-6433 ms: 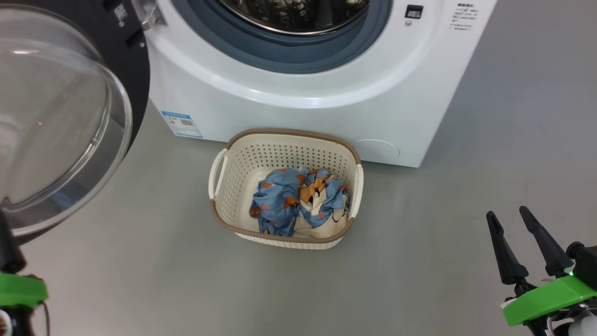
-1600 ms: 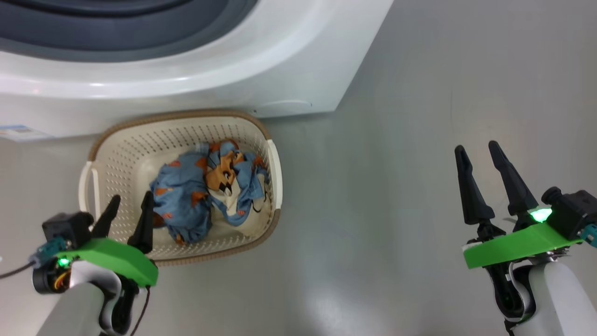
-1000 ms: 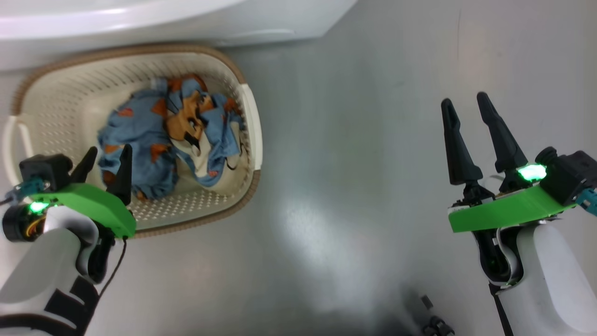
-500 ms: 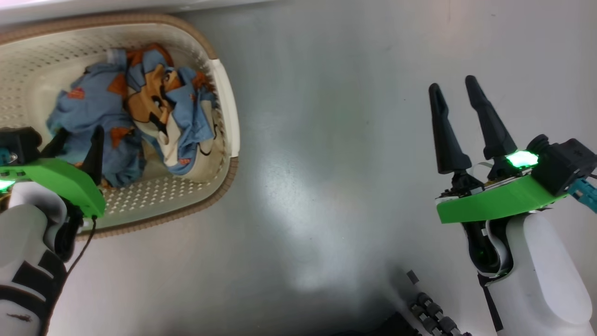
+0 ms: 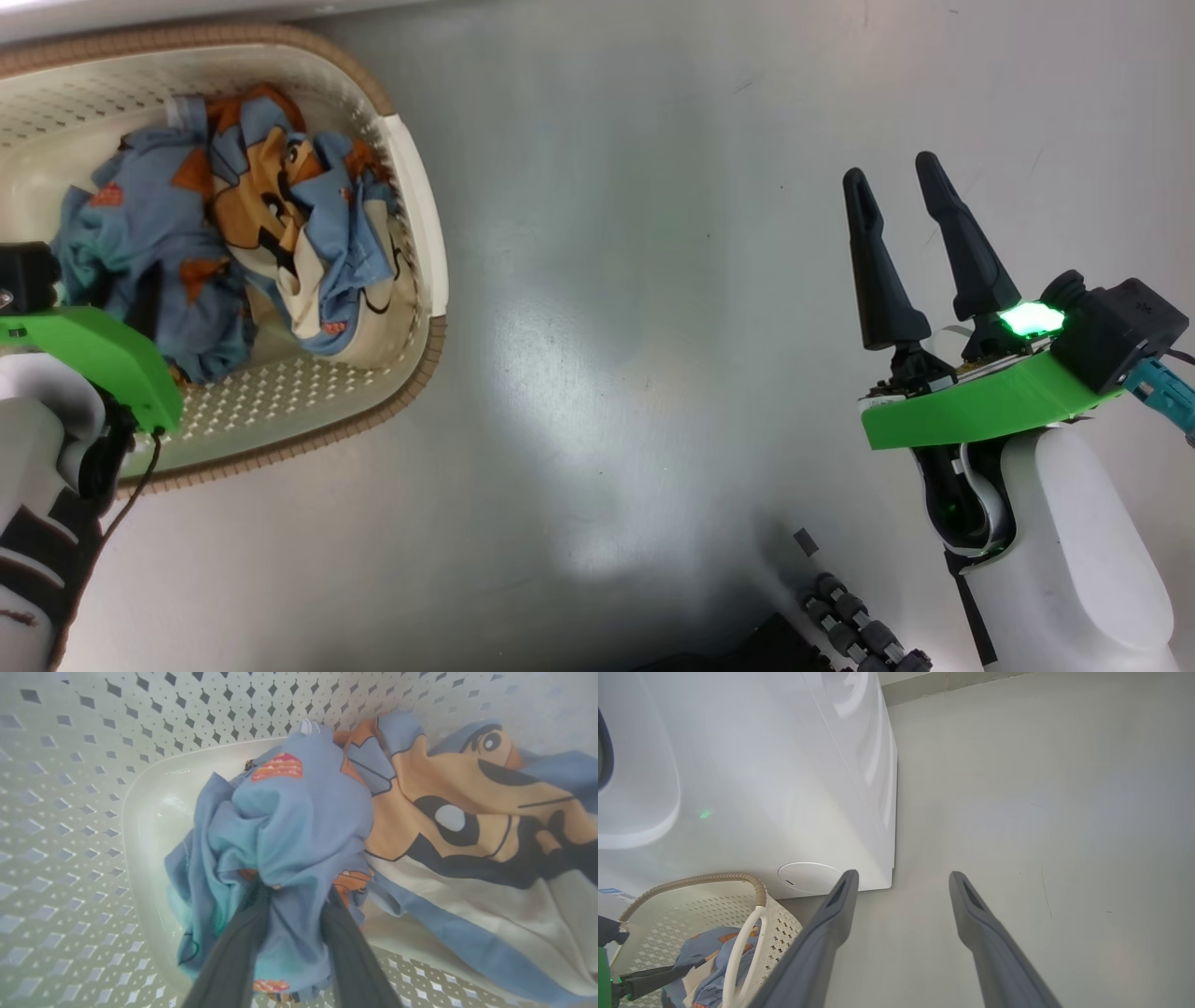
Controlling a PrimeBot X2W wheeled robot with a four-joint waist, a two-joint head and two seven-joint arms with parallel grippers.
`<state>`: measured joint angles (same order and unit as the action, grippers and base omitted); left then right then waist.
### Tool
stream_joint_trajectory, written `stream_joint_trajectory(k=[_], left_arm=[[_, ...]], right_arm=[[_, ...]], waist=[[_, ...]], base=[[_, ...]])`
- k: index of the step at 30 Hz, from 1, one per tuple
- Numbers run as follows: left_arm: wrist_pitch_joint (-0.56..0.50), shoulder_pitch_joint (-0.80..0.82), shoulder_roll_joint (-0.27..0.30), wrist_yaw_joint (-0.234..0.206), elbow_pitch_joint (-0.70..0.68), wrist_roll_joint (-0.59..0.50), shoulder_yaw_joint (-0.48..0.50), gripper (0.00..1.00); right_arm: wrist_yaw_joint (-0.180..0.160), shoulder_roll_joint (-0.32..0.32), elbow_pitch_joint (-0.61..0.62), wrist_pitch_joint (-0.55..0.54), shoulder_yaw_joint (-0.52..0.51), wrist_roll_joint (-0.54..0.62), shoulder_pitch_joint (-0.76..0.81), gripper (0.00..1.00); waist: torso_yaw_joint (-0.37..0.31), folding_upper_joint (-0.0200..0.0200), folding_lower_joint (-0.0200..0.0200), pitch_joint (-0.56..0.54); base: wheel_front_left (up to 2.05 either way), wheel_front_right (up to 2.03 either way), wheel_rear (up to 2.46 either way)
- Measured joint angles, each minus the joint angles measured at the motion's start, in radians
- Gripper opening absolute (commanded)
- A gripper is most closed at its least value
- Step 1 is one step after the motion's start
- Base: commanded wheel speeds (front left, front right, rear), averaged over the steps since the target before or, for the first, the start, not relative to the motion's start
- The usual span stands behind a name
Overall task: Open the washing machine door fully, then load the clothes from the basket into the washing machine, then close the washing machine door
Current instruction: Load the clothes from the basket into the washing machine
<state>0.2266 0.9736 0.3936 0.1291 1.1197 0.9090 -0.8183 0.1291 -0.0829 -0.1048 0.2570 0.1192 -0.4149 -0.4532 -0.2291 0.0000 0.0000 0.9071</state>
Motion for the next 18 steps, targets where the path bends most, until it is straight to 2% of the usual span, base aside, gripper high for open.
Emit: stream_joint_trajectory(k=[1,8,18], left_arm=[[-0.005,0.001,0.000,0.000,0.003,0.006,-0.007,0.00],[-0.005,0.014,-0.005,0.000,0.009,0.061,-0.042,0.00],[0.022,-0.002,-0.035,0.000,0.001,0.124,-0.042,0.00]], right_arm=[[0.000,0.000,0.001,0.000,0.000,0.000,0.000,1.00],[0.000,0.002,-0.001,0.000,-0.003,0.000,0.000,1.00],[0.000,-0.010,-0.011,0.000,-0.014,0.000,0.000,1.00]], waist=[[-0.001,0.0000,0.0000,0.000],[0.006,0.0000,0.0000,-0.015],[0.036,0.0000,0.0000,-0.079]], base=[[0.00,0.00,0.00],[0.00,0.00,0.00],[0.00,0.00,0.00]])
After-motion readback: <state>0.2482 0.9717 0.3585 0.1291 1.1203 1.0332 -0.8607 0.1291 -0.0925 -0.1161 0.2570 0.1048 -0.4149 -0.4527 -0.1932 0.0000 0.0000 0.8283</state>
